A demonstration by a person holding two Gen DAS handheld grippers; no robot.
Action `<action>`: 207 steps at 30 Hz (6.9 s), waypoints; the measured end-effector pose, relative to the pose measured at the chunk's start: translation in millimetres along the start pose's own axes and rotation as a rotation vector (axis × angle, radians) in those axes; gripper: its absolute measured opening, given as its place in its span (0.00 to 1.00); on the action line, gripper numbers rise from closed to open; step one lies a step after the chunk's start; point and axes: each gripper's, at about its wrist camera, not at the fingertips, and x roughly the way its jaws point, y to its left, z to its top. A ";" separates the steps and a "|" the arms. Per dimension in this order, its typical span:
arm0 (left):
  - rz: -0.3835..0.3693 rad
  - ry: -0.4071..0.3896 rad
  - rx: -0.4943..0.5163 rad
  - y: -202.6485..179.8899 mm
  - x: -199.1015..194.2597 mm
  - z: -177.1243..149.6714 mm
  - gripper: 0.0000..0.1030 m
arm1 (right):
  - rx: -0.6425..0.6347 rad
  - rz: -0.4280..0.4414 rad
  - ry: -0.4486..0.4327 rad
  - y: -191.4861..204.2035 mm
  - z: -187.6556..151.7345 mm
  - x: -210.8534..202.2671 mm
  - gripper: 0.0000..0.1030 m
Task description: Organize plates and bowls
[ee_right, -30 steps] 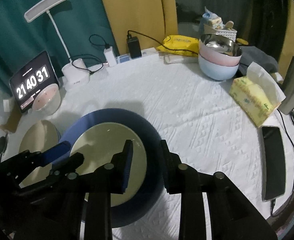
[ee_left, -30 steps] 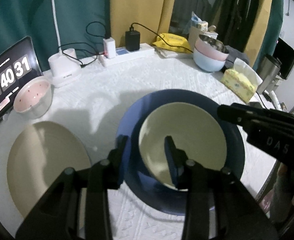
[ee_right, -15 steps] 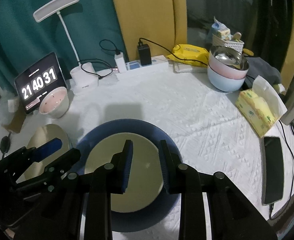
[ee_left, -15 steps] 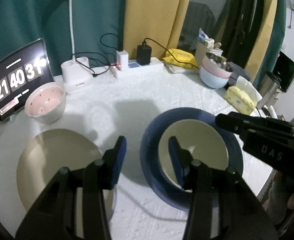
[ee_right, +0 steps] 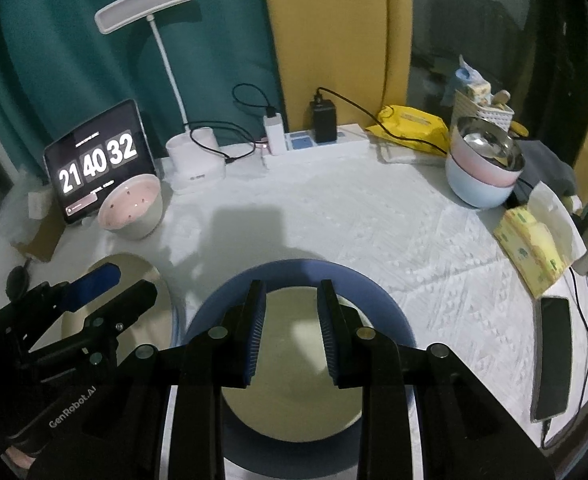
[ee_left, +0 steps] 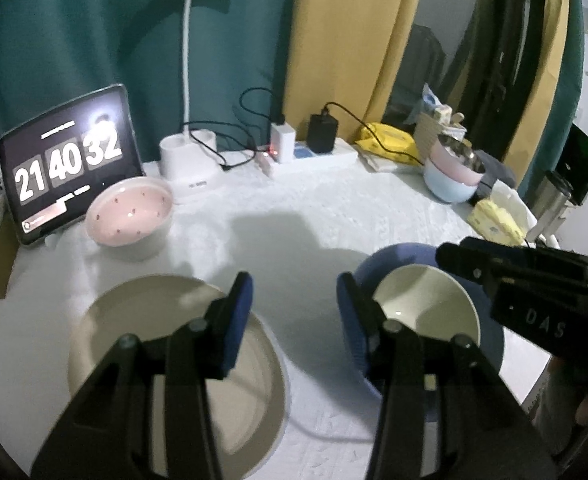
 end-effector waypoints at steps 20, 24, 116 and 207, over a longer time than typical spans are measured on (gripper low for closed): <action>0.064 -0.037 -0.063 57.4 -9.1 10.4 0.44 | -0.091 0.032 0.019 52.9 18.5 20.7 0.27; 0.078 -0.042 -0.077 70.3 -9.6 12.0 0.44 | -0.108 0.038 0.024 63.5 23.1 26.5 0.27; 0.071 0.135 -0.195 225.0 114.7 22.9 0.24 | -0.080 0.102 0.166 189.6 62.3 234.7 0.18; 0.006 -0.075 -0.009 24.6 -7.0 19.3 0.22 | 0.050 0.100 -0.087 44.1 25.5 22.5 0.16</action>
